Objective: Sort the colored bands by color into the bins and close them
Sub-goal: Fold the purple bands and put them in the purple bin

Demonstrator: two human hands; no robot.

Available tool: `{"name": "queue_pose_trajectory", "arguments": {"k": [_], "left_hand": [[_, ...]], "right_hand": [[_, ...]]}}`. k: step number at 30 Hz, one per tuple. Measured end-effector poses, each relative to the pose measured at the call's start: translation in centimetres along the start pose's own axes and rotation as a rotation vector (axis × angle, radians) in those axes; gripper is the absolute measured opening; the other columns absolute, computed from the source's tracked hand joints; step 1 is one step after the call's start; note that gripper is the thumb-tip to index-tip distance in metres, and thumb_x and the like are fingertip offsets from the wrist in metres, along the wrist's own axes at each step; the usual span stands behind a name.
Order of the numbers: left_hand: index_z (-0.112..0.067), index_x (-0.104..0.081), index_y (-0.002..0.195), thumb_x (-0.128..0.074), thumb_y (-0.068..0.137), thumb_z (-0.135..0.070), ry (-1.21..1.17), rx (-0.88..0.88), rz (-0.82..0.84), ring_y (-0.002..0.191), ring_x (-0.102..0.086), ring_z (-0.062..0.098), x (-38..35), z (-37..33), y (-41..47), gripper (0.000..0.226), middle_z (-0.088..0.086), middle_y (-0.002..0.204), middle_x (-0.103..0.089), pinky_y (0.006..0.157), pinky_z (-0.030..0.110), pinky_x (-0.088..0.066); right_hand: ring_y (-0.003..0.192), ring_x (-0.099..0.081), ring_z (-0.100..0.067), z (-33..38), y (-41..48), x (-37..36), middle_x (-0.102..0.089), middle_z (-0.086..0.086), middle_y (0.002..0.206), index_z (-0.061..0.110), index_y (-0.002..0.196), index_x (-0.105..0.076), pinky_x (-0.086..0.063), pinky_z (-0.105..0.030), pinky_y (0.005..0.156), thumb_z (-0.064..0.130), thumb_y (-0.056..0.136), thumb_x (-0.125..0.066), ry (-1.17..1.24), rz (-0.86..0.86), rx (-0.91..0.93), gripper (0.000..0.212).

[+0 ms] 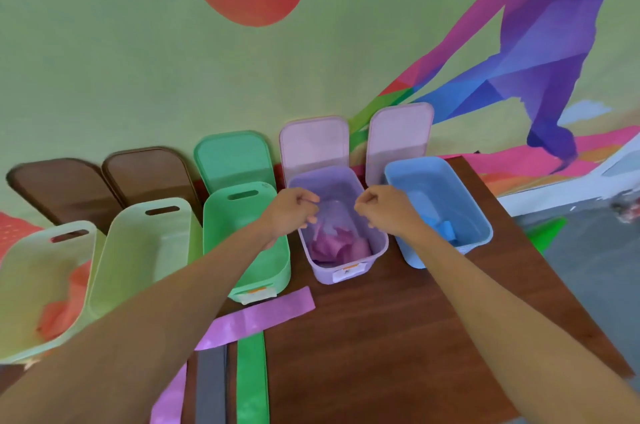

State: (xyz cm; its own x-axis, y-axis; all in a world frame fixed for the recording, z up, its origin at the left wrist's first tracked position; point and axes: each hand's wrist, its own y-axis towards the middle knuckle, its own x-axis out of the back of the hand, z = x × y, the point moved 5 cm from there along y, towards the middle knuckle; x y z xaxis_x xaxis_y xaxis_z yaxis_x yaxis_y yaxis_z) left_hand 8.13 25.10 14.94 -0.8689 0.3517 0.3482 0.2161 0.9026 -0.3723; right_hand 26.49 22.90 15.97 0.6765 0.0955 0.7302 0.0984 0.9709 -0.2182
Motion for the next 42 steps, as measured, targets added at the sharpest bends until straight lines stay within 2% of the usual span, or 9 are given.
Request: {"name": "queue_pose_trajectory", "arguments": {"k": [4, 7, 11, 14, 17, 21, 30, 37, 42], "left_hand": [[-0.007, -0.061, 0.104, -0.048, 0.09, -0.002, 0.032, -0.011, -0.017, 0.067, -0.063, 0.012, 1.6, 1.6, -3.2, 0.02, 0.006, 0.083, -0.063, 0.063, 0.021, -0.046], [-0.009, -0.062, 0.104, -0.049, 0.091, -0.005, 0.041, -0.01, -0.042, 0.068, -0.063, 0.012, 2.9, 3.6, -6.1, 0.019, 0.003, 0.085, -0.064, 0.066, 0.021, -0.048], [-0.007, -0.063, 0.101, -0.049, 0.092, -0.006, 0.065, 0.021, -0.072, 0.066, -0.061, 0.012, 4.4, 7.2, -9.4, 0.017, 0.001, 0.084, -0.063, 0.066, 0.022, -0.048], [-0.007, -0.064, 0.101, -0.05, 0.09, -0.005, 0.091, 0.071, -0.02, 0.067, -0.062, 0.013, 4.2, 11.4, -11.7, 0.018, 0.003, 0.086, -0.063, 0.063, 0.017, -0.048], [-0.01, -0.065, 0.098, -0.05, 0.09, -0.005, 0.122, 0.11, -0.005, 0.074, -0.065, 0.017, 3.7, 15.4, -13.1, 0.018, 0.003, 0.084, -0.065, 0.068, 0.021, -0.048], [-0.014, -0.062, 0.097, -0.051, 0.093, -0.009, 0.167, 0.181, -0.013, 0.085, -0.063, 0.018, 3.6, 19.8, -14.0, 0.012, 0.007, 0.091, -0.066, 0.073, 0.02, -0.046], [-0.009, -0.068, 0.105, -0.049, 0.092, -0.012, 0.268, 0.374, -0.261, 0.094, -0.061, 0.017, 7.4, 28.2, -15.9, 0.023, 0.005, 0.108, -0.068, 0.087, 0.025, -0.044], [-0.003, -0.065, 0.113, -0.053, 0.084, -0.004, 0.313, 0.455, -0.416, 0.106, -0.056, 0.028, 10.5, 32.5, -15.1, 0.032, 0.016, 0.122, -0.058, 0.09, 0.03, -0.044], [0.0, -0.054, 0.128, -0.052, 0.083, 0.005, 0.336, 0.382, -0.397, 0.127, -0.042, 0.033, 11.0, 33.2, -13.2, 0.046, 0.02, 0.135, -0.048, 0.105, 0.033, -0.033]], "right_hand": [[0.081, -0.067, -0.031, -0.2, -2.3, -2.2, -0.072, -0.01, 0.085, 0.011, 0.089, -0.069, -0.053, -0.041, 0.083, 0.017, 0.083, -0.053, 0.013, 0.089, -0.009, 0.018], [0.08, -0.068, -0.022, 0.8, -4.8, -5.0, -0.071, -0.003, 0.091, 0.012, 0.092, -0.071, -0.052, -0.035, 0.08, 0.016, 0.087, -0.054, 0.036, 0.239, 0.069, 0.018], [0.068, -0.065, -0.013, 0.6, -6.8, -9.3, -0.071, -0.004, 0.086, 0.013, 0.094, -0.069, -0.051, -0.021, 0.059, 0.019, 0.088, -0.055, 0.048, 0.366, 0.049, 0.016], [0.063, -0.061, -0.015, -1.3, -7.7, -13.2, -0.071, -0.014, 0.082, 0.006, 0.088, -0.069, -0.051, -0.026, 0.056, 0.018, 0.085, -0.055, -0.006, 0.386, -0.004, 0.019], [0.069, -0.062, -0.019, -3.4, -7.8, -16.4, -0.068, -0.007, 0.075, 0.005, 0.082, -0.069, -0.053, -0.033, 0.068, 0.017, 0.083, -0.052, -0.072, 0.37, -0.051, 0.021], [0.086, -0.06, -0.03, -5.1, -6.1, -20.2, -0.066, -0.01, 0.089, 0.009, 0.08, -0.061, -0.047, -0.037, 0.074, 0.021, 0.086, -0.049, -0.183, 0.31, -0.057, 0.019], [0.117, -0.054, -0.038, -8.9, -3.2, -25.6, -0.055, -0.019, 0.128, 0.004, 0.129, -0.049, -0.047, -0.044, 0.09, 0.038, 0.092, -0.053, -0.201, 0.169, -0.29, 0.051], [0.097, -0.062, -0.033, -7.0, -3.4, -26.2, -0.064, -0.012, 0.107, 0.014, 0.097, -0.06, -0.053, -0.041, 0.079, 0.023, 0.092, -0.054, -0.149, 0.077, -0.187, 0.012], [0.074, -0.06, -0.017, -3.8, -5.3, -26.4, -0.063, 0.003, 0.081, 0.021, 0.079, -0.056, -0.044, -0.03, 0.063, 0.023, 0.09, -0.059, -0.07, 0.079, 0.058, 0.011]]}}
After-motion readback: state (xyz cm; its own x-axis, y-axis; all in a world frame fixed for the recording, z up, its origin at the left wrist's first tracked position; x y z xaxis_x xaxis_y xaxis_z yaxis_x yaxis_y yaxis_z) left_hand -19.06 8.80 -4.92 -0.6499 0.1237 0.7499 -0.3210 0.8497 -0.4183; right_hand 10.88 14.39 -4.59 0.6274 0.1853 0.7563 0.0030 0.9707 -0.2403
